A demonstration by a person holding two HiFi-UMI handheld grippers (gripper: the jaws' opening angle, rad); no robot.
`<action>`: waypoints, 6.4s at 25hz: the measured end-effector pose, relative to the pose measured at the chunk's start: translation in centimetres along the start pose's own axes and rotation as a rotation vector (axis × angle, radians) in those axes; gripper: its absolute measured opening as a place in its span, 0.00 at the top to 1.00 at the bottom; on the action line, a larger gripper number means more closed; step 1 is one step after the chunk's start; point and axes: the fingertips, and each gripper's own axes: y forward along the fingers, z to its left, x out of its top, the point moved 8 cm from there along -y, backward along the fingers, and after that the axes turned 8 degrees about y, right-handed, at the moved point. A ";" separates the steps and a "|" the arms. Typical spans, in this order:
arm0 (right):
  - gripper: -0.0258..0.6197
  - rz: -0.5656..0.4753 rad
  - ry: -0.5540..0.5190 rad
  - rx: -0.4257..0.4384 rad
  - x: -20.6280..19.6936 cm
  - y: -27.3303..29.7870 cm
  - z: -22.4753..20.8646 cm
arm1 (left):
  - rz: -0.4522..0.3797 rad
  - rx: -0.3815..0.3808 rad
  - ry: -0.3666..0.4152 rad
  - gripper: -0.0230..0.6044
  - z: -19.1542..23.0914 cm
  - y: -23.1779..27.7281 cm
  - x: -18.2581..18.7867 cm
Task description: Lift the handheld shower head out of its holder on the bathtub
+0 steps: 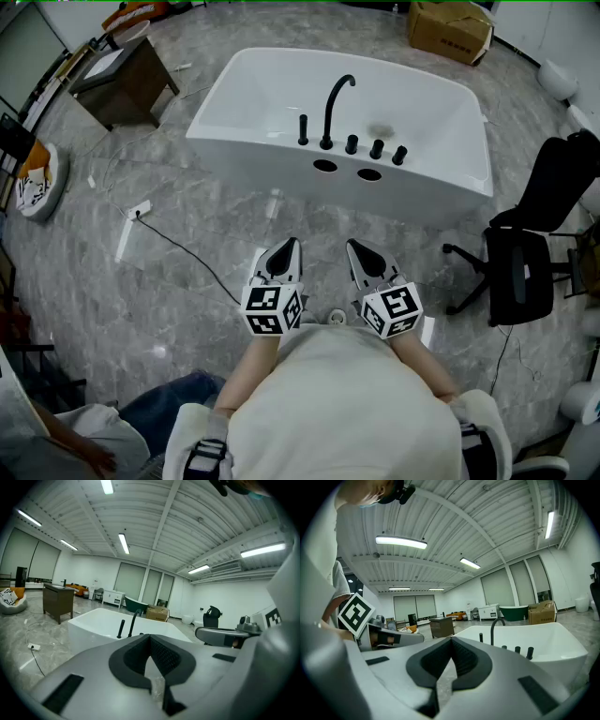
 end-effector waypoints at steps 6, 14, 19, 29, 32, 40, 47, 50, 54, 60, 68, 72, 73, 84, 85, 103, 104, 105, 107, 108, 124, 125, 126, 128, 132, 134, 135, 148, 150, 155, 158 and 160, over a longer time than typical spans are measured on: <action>0.93 0.002 -0.006 0.007 -0.2 -0.2 0.1 | 0.000 -0.004 -0.011 0.93 -0.2 0.0 -0.3; 0.93 -0.024 0.023 0.027 0.2 -0.9 -0.6 | 0.002 0.006 -0.024 0.93 -1.0 0.0 -0.3; 0.93 -0.031 0.049 0.032 0.0 -1.3 -1.1 | 0.003 0.018 -0.048 0.93 -1.4 -0.4 -0.8; 0.93 -0.004 0.088 0.043 -1.4 -1.3 -1.9 | 0.037 0.045 -0.078 0.93 -1.6 0.1 -2.0; 0.93 0.006 0.087 0.036 -1.3 -0.3 -2.6 | 0.040 0.045 -0.084 0.93 -1.0 1.2 -1.9; 0.93 0.015 0.076 0.017 0.7 4.7 -5.4 | 0.051 0.039 -0.091 0.93 2.1 6.5 -0.3; 0.93 0.020 0.044 0.014 3.6 10.7 -8.4 | 0.034 0.028 -0.093 0.93 5.7 12.6 2.0; 0.93 0.017 0.032 0.014 4.8 13.4 -9.4 | 0.034 0.019 -0.100 0.93 7.6 15.3 2.9; 0.93 0.015 0.028 0.007 6.3 16.8 -10.4 | 0.042 -0.006 -0.091 0.93 10.0 18.5 4.3; 0.93 0.010 0.040 -0.017 7.6 21.6 -11.7 | 0.076 -0.047 -0.074 0.93 13.5 22.9 5.4; 0.93 0.015 0.060 -0.066 8.2 26.4 -13.5 | 0.125 -0.094 -0.026 0.93 17.0 28.2 5.7; 0.93 0.022 0.070 -0.095 8.0 28.3 -14.3 | 0.154 -0.122 -0.007 0.93 18.4 30.5 5.0; 0.93 0.025 0.074 -0.102 7.9 28.7 -14.5 | 0.162 -0.131 -0.006 0.93 18.7 31.1 4.8; 0.93 0.070 0.111 -0.144 7.1 33.1 -16.4 | 0.227 -0.215 0.045 0.92 21.4 38.5 1.6; 0.93 0.076 0.116 -0.149 6.9 33.2 -16.5 | 0.237 -0.225 0.058 0.84 21.5 39.2 1.2; 0.93 0.200 0.209 -0.232 2.6 34.2 -19.0 | 0.368 -0.279 0.256 0.59 22.8 51.2 -6.5; 0.93 0.207 0.214 -0.231 2.4 34.3 -19.1 | 0.377 -0.274 0.263 0.59 22.9 51.7 -6.6; 0.93 0.213 0.220 -0.230 2.2 34.3 -19.2 | 0.382 -0.268 0.270 0.59 23.0 52.1 -6.8; 0.93 0.220 0.230 -0.230 1.8 34.4 -19.4 | 0.390 -0.259 0.277 0.59 23.2 52.9 -7.1; 0.93 0.224 0.234 -0.231 1.6 34.4 -19.5 | 0.395 -0.258 0.282 0.59 23.2 53.2 -7.3; 0.93 0.239 0.245 -0.229 0.9 33.5 -19.4 | 0.410 -0.205 0.392 0.73 23.2 53.3 -8.3; 0.93 0.236 0.243 -0.226 1.0 33.5 -19.3 | 0.401 -0.199 0.384 0.73 23.2 53.1 -8.1; 0.93 0.232 0.241 -0.222 1.1 33.4 -19.3 | 0.391 -0.194 0.377 0.73 23.2 52.8 -7.9; 0.93 0.224 0.235 -0.214 1.3 33.3 -19.1 | 0.372 -0.187 0.366 0.73 23.0 52.3 -7.4; 0.93 0.212 0.222 -0.200 1.8 33.2 -18.8 | 0.342 -0.180 0.349 0.74 22.7 51.4 -6.3; 0.93 0.205 0.216 -0.193 2.0 33.2 -18.6 | 0.325 -0.173 0.341 0.74 22.6 50.9 -5.7; 0.93 0.203 0.213 -0.190 2.1 33.2 -18.4 | 0.316 -0.170 0.336 0.74 22.6 50.6 -5.4; 0.93 0.150 0.162 -0.144 3.7 31.6 -16.0 | 0.187 -0.102 0.252 0.74 22.4 45.6 -0.8; 0.93 0.141 0.153 -0.135 4.0 31.2 -15.7 | 0.161 -0.089 0.241 0.74 22.1 44.6 0.2; 0.93 0.112 0.132 -0.118 4.6 30.1 -14.9 | 0.101 -0.054 0.196 0.74 21.6 41.9 1.9; 0.93 0.092 0.123 -0.109 5.0 29.3 -14.5 | 0.066 -0.032 0.156 0.74 21.4 40.0 3.0; 0.93 0.081 0.115 -0.102 5.3 28.7 -14.2 | 0.043 -0.016 0.136 0.74 21.2 38.6 3.6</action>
